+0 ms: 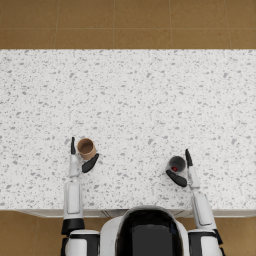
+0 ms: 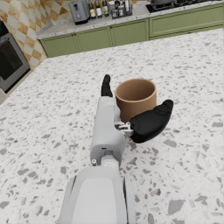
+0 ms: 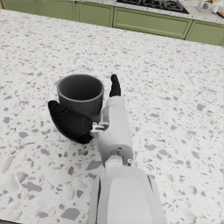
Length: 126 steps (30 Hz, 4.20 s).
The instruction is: Pick up two cups and pour the berry on the right into the cup on the left
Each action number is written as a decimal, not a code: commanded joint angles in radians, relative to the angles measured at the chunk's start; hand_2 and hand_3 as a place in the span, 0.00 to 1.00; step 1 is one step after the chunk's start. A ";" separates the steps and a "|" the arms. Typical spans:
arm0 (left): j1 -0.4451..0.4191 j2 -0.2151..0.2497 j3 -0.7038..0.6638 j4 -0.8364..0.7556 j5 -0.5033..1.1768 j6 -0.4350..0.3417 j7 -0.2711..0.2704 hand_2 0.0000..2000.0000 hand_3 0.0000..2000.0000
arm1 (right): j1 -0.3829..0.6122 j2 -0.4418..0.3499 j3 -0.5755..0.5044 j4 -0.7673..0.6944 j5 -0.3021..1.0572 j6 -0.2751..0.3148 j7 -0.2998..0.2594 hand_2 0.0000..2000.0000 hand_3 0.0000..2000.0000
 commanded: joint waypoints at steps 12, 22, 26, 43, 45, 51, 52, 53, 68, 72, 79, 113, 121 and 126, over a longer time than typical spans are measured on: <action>0.101 0.031 0.011 0.145 0.000 0.000 0.000 0.00 0.00 | 0.059 -0.047 0.067 -0.047 0.000 -0.020 -0.004 0.00 0.00; 0.122 0.048 0.004 0.200 0.000 -0.022 -0.002 1.00 0.49 | 0.060 -0.068 0.013 -0.018 0.000 0.044 -0.002 1.00 0.64; 0.088 0.052 0.006 0.074 0.000 -0.031 -0.003 1.00 0.64 | 0.065 -0.078 0.014 0.006 0.000 0.025 0.000 1.00 0.64; 0.093 0.085 0.266 -0.217 0.000 -0.028 -0.004 1.00 0.64 | 0.423 -0.245 0.071 0.035 0.000 0.042 0.000 1.00 0.64; 0.091 0.089 0.279 -0.218 0.000 -0.029 -0.004 1.00 0.64 | 0.469 -0.264 0.070 -0.001 0.000 0.044 0.000 1.00 0.64; 0.094 0.102 0.317 -0.239 0.190 -0.030 -0.003 1.00 0.64 | 0.587 -0.317 0.103 -0.028 0.125 0.051 0.000 1.00 0.64; 0.097 0.105 0.319 -0.231 0.213 -0.031 -0.003 1.00 0.64 | 0.596 -0.323 0.118 -0.035 0.157 0.053 0.000 1.00 0.64; 0.102 0.109 0.321 -0.226 0.229 -0.031 -0.003 1.00 0.64 | 0.603 -0.327 0.137 -0.046 0.188 0.053 0.000 1.00 0.64; 0.101 0.131 0.321 -0.236 0.270 -0.036 -0.002 1.00 0.64 | 0.612 -0.354 0.198 0.051 0.665 0.059 0.002 1.00 0.64; 0.106 0.139 0.322 -0.234 0.270 -0.037 -0.002 1.00 0.64 | 0.602 -0.353 0.216 0.070 0.793 0.059 0.002 1.00 0.64; 0.105 0.147 0.317 -0.221 0.270 -0.040 -0.002 1.00 0.64 | 0.596 -0.356 0.222 0.102 1.018 0.067 0.003 1.00 0.64; 0.145 0.200 0.304 -0.114 0.270 -0.042 -0.002 1.00 0.64 | 0.645 -0.273 0.402 0.241 2.109 0.061 0.008 1.00 0.64; 0.144 0.206 0.287 -0.112 0.270 -0.042 -0.002 1.00 0.64 | 0.635 -0.292 0.396 0.236 2.363 0.056 0.009 1.00 0.64; 0.136 0.206 0.278 -0.125 0.270 -0.043 -0.002 1.00 0.64 | 0.623 -0.297 0.387 0.231 2.453 0.056 0.008 1.00 0.64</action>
